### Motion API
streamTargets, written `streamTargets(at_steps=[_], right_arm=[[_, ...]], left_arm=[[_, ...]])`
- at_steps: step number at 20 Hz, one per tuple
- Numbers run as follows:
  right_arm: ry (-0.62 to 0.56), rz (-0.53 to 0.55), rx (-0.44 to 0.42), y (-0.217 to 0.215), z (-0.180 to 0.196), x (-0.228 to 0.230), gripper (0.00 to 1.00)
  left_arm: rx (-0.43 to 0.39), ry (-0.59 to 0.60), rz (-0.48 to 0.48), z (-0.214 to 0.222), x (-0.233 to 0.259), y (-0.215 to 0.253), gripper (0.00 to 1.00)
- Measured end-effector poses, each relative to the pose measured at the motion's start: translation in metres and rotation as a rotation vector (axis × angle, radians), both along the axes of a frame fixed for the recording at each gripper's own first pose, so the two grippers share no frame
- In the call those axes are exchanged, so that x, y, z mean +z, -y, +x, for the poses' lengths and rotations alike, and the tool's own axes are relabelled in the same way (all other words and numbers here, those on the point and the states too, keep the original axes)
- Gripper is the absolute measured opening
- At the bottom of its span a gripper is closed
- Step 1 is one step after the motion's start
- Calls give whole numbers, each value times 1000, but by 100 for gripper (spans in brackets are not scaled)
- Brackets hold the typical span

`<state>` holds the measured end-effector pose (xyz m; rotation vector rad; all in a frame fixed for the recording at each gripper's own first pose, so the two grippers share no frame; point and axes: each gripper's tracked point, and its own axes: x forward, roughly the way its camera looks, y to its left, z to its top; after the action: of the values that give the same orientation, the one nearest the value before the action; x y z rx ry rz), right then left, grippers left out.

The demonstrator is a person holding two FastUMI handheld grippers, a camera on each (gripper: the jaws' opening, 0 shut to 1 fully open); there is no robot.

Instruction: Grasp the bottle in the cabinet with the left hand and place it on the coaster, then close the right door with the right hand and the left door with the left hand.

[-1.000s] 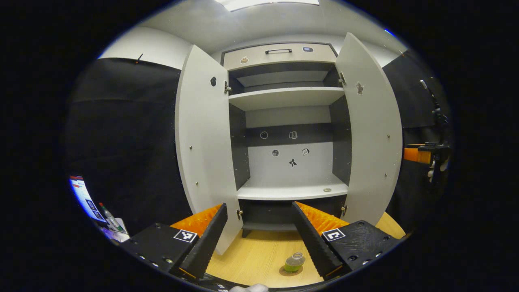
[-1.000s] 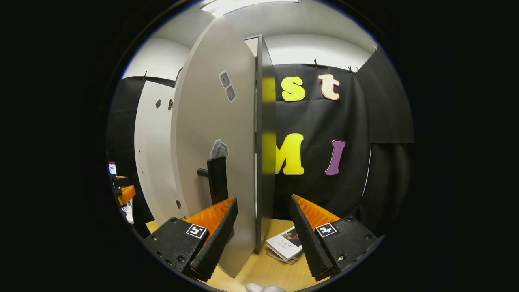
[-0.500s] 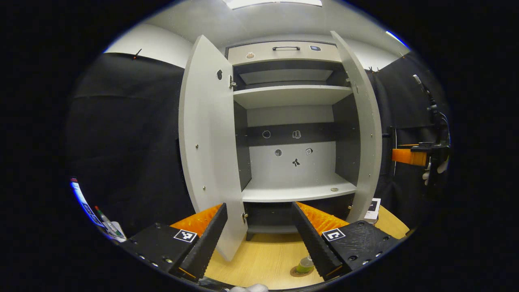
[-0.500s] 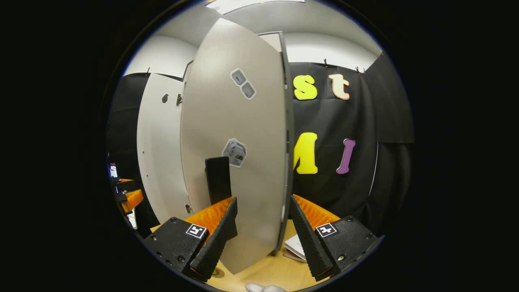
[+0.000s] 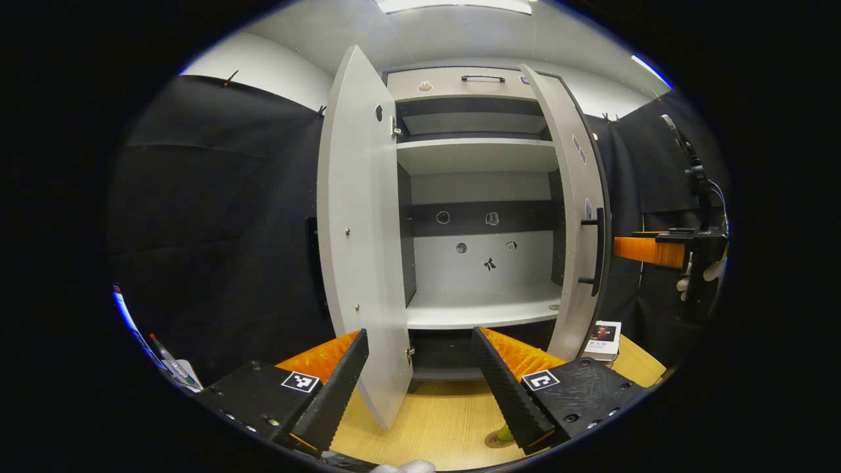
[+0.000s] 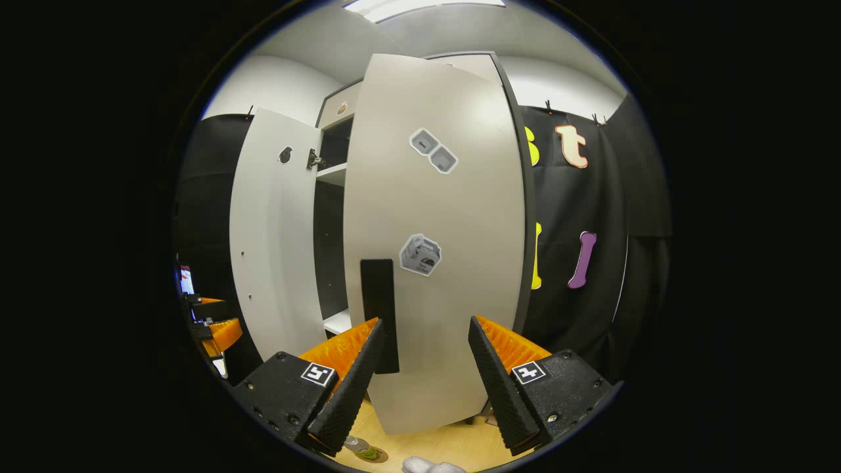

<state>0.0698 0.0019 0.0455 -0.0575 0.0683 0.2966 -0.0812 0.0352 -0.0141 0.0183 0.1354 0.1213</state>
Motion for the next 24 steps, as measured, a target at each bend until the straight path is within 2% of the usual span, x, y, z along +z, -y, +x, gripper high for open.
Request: streamTargets(at_steps=[5, 11, 16, 24], right_arm=[[9, -10, -37, -1, -20, 3, 80], [-8, 42, -102, 2, -52, -2, 80], [-62, 61, -128, -4, -82, -29, 80], [-110, 55, -181, 7, -104, -50, 80]], left_arm=[[-34, 6, -10, 4, 1, -9, 96], [-49, 21, 8, 14, 7, -43, 96], [-9, 51, 45, 22, 24, -94, 96], [113, 109, 60, 37, 54, -187, 96]])
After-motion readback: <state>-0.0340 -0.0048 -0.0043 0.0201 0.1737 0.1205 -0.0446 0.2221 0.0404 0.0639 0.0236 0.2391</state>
